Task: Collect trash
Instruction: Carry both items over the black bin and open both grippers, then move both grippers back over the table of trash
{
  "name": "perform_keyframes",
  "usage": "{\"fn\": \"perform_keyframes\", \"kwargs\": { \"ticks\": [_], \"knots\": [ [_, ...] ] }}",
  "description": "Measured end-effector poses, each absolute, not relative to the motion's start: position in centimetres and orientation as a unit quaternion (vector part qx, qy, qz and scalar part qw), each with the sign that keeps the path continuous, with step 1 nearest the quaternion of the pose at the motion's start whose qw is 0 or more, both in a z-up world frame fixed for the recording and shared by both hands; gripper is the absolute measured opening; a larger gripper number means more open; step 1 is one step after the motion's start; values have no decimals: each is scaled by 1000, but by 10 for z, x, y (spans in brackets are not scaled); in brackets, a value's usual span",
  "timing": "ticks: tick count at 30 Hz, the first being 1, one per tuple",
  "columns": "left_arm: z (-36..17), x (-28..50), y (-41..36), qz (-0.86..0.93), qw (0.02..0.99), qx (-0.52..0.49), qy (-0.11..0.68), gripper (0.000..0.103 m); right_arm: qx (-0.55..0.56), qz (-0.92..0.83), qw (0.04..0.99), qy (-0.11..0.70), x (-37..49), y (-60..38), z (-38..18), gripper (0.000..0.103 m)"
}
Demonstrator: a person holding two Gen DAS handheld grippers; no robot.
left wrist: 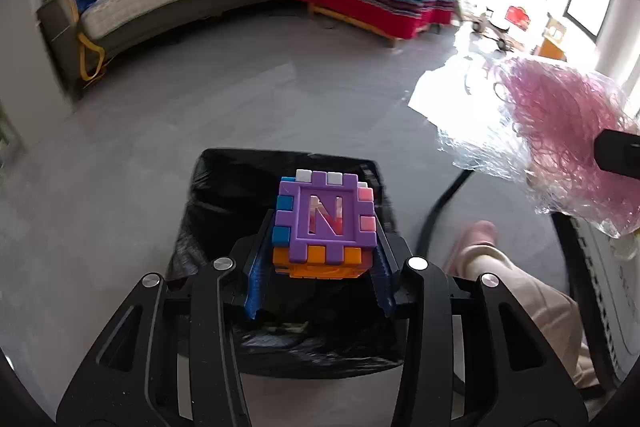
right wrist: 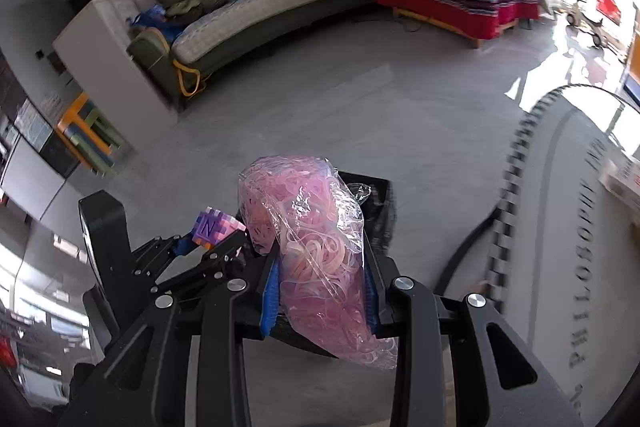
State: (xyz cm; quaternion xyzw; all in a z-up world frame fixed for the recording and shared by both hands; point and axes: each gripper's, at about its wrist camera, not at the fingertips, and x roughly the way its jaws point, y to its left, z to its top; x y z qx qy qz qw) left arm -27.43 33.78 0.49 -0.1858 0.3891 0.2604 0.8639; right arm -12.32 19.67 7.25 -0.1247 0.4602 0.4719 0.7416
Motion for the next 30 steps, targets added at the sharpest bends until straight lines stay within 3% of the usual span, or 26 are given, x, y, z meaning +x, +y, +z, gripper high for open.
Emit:
{"fn": "perform_keyframes", "kwargs": {
  "ticks": [1, 2, 3, 10, 14, 30],
  "knots": [
    [3, -280, 344, 265, 861, -195, 388, 51, -127, 475, 738, 463, -124, 207, 71, 42],
    [2, -283, 349, 266, 859, -206, 387, 81, -134, 477, 734, 465, -125, 219, 70, 55],
    [1, -287, 357, 266, 858, -220, 381, 98, -137, 477, 733, 466, -125, 228, 69, 63],
    [-12, -306, 384, 269, 840, -305, 359, 97, -128, 493, 739, 441, -133, 240, 78, 64],
    [-12, -311, 392, 269, 831, -340, 348, 97, -109, 498, 765, 394, -134, 225, 89, 82],
    [5, -282, 358, 251, 844, -305, 362, 97, -39, 426, 820, 380, -109, 155, 105, 83]
  ]
}}
